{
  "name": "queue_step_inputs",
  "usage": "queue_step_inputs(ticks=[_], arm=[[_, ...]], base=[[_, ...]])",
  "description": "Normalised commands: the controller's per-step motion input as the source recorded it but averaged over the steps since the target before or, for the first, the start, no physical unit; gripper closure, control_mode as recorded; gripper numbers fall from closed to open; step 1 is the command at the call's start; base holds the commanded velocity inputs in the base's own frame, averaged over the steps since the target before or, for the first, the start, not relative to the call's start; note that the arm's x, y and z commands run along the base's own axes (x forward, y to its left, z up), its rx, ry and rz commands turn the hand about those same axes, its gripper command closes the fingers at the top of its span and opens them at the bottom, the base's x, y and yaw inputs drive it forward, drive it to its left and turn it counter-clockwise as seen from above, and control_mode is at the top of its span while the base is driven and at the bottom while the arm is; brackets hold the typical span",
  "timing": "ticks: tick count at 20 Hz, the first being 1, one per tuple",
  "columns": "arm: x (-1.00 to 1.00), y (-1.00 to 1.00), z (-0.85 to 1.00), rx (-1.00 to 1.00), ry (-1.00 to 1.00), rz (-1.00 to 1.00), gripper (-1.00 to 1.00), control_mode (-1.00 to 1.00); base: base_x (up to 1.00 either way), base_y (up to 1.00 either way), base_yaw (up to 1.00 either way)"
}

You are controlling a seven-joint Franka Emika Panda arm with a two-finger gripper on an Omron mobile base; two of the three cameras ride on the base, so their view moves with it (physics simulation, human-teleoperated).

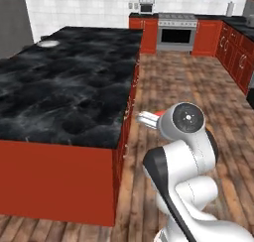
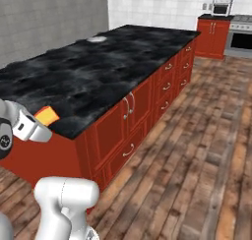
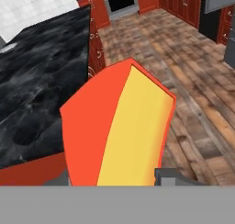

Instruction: Take the cheese, fish, and lime from the fridge and place them on the plate on the dining counter to create an appetizer plate.

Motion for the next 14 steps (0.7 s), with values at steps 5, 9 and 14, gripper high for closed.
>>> queue_step_inputs(ticks=[5,9,14], arm=[[0.00,0.00,0.00,0.00,0.00,0.00,1.00,1.00],[0.00,0.00,0.00,0.00,0.00,0.00,1.00,1.00],[0.00,0.00,0.00,0.00,0.00,0.00,1.00,1.00]], base=[[-0.06,1.00,0.00],[0.18,1.00,0.00],[0.08,1.00,0.00]])
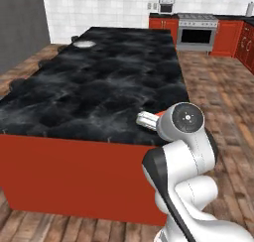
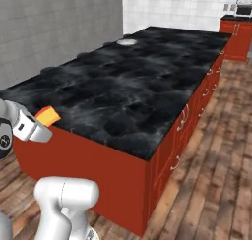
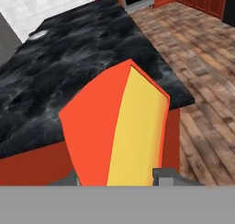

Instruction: Take the cheese, fish, and lime from the fridge and place them on the plate on the dining counter to create an appetizer plate.

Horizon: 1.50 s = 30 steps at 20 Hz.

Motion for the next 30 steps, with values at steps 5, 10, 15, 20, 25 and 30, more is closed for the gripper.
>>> queue_step_inputs(ticks=[5,10,15,20,25,30], arm=[[0.00,0.00,0.00,0.00,0.00,0.00,1.00,1.00],[0.00,0.00,0.00,0.00,0.00,0.00,1.00,1.00],[0.00,0.00,0.00,0.00,0.00,0.00,1.00,1.00],[0.00,0.00,0.00,0.00,0.00,0.00,1.00,1.00],[0.00,0.00,0.00,0.00,0.00,0.00,1.00,1.00],[0.00,0.00,0.00,0.00,0.00,0.00,1.00,1.00]], base=[[0.01,1.00,0.00],[0.00,1.00,-0.04],[0.10,1.00,-0.16],[0.08,1.00,-0.18],[0.21,1.00,-0.23],[0.40,1.00,-0.31]])
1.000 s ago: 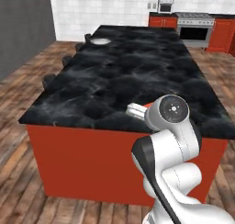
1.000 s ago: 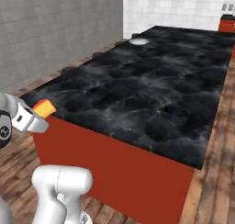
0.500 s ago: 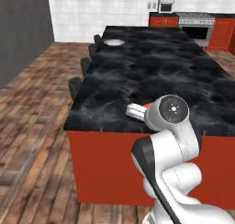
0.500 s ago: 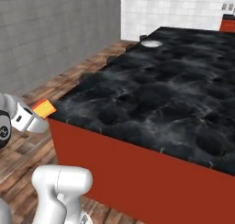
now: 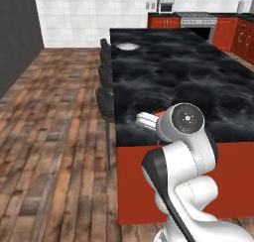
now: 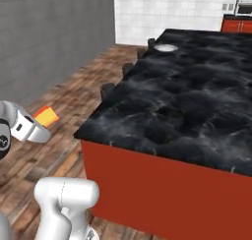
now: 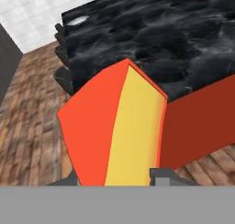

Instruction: Take the cheese, fish, and lime from the fridge and place them on the plate on the dining counter to create an appetizer plate.

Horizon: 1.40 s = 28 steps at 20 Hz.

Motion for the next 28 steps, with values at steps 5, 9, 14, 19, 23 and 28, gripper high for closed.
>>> queue_step_inputs(ticks=[5,9,14,19,23,28], arm=[[0.00,0.00,0.00,0.00,0.00,0.00,1.00,1.00],[0.00,0.00,0.00,0.00,0.00,0.00,1.00,1.00],[0.00,0.00,0.00,0.00,0.00,0.00,1.00,1.00],[0.00,0.00,0.00,0.00,0.00,0.00,1.00,1.00],[0.00,0.00,0.00,0.00,0.00,0.00,1.00,1.00],[0.00,0.00,0.00,0.00,0.00,0.00,1.00,1.00]], base=[[0.38,1.00,-0.34],[0.38,1.00,-0.36],[0.44,1.00,-0.38],[0.68,1.00,-0.39],[0.88,1.00,-0.41],[0.95,1.00,-0.43]])
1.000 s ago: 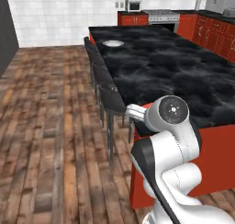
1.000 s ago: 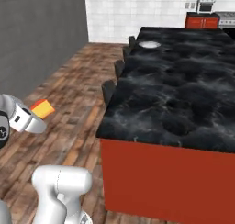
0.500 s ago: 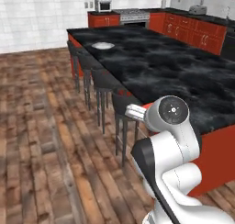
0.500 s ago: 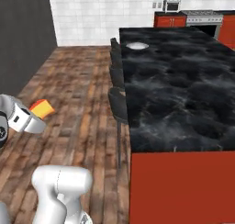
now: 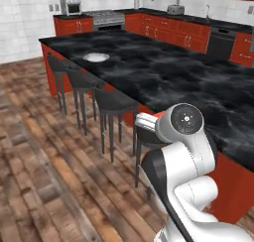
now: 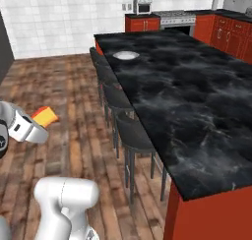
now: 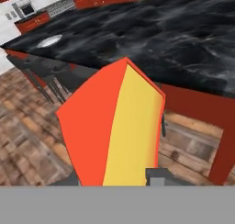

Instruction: Take the cheese, fish, and lime from the fridge and place them on the plate on the dining counter to create an appetizer plate.

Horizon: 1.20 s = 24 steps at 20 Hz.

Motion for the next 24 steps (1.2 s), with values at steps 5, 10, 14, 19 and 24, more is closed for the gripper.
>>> queue_step_inputs(ticks=[5,10,14,19,24], arm=[[0.00,0.00,0.00,0.00,0.00,0.00,1.00,1.00],[0.00,0.00,0.00,0.00,0.00,0.00,1.00,1.00],[0.00,0.00,0.00,0.00,0.00,0.00,1.00,1.00],[0.00,0.00,0.00,0.00,0.00,0.00,1.00,1.00],[0.00,0.00,0.00,0.00,0.00,0.00,1.00,1.00]], base=[[0.97,1.00,-0.42],[0.95,1.00,-0.40],[0.93,1.00,-0.38],[0.92,1.00,-0.37],[0.88,1.00,-0.35]])
